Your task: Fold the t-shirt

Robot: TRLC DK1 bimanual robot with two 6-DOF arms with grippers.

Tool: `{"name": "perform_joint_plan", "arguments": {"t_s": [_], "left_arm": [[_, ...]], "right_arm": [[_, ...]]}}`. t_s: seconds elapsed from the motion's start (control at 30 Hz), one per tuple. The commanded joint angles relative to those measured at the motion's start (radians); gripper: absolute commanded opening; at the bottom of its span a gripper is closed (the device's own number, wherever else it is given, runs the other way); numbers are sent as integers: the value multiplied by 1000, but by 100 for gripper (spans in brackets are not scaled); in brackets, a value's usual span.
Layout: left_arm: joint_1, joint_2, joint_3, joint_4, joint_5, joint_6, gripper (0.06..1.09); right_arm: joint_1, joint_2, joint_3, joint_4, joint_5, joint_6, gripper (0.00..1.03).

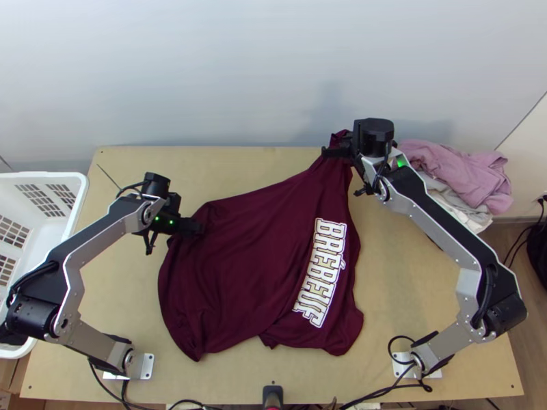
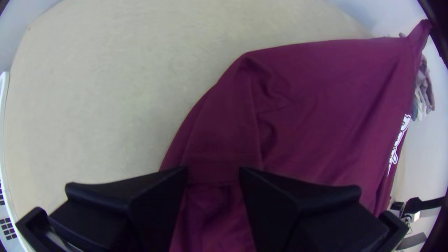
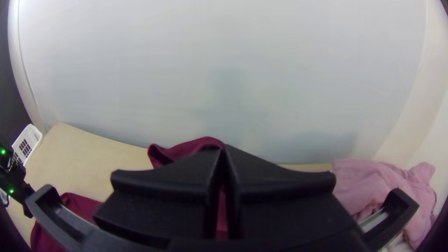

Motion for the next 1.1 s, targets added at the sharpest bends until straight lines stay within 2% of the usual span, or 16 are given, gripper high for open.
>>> {"name": "perform_joint_plan", "arguments": {"t_s": [0.0, 0.07, 0.13, 0.23, 0.4, 0.7, 1.0, 1.07], "left_arm": [[-3, 21, 1, 24, -5, 0, 63], [-3, 27, 0, 30, -8, 0, 61], [-3, 35, -2, 45, -8, -2, 49], [-3, 41, -3, 51, -6, -5, 37], [-3, 50, -3, 63, -6, 6, 11], [21, 30, 41, 54, -8, 7, 9], [182, 86, 368, 19, -17, -26, 9], [208, 124, 452, 19, -49, -34, 9]], "right_arm": [[0, -4, -1, -5, 0, -2, 3], [0, -4, -1, -5, 0, -2, 3], [1, -2, -2, -5, 0, -2, 3], [0, -4, -5, -6, 0, -2, 3], [0, -2, -4, -6, 0, -8, 3], [0, -2, 5, -6, 0, -11, 3], [-2, 53, 73, 0, 6, -16, 3], [-5, 79, 97, 3, 9, -19, 3]]}}
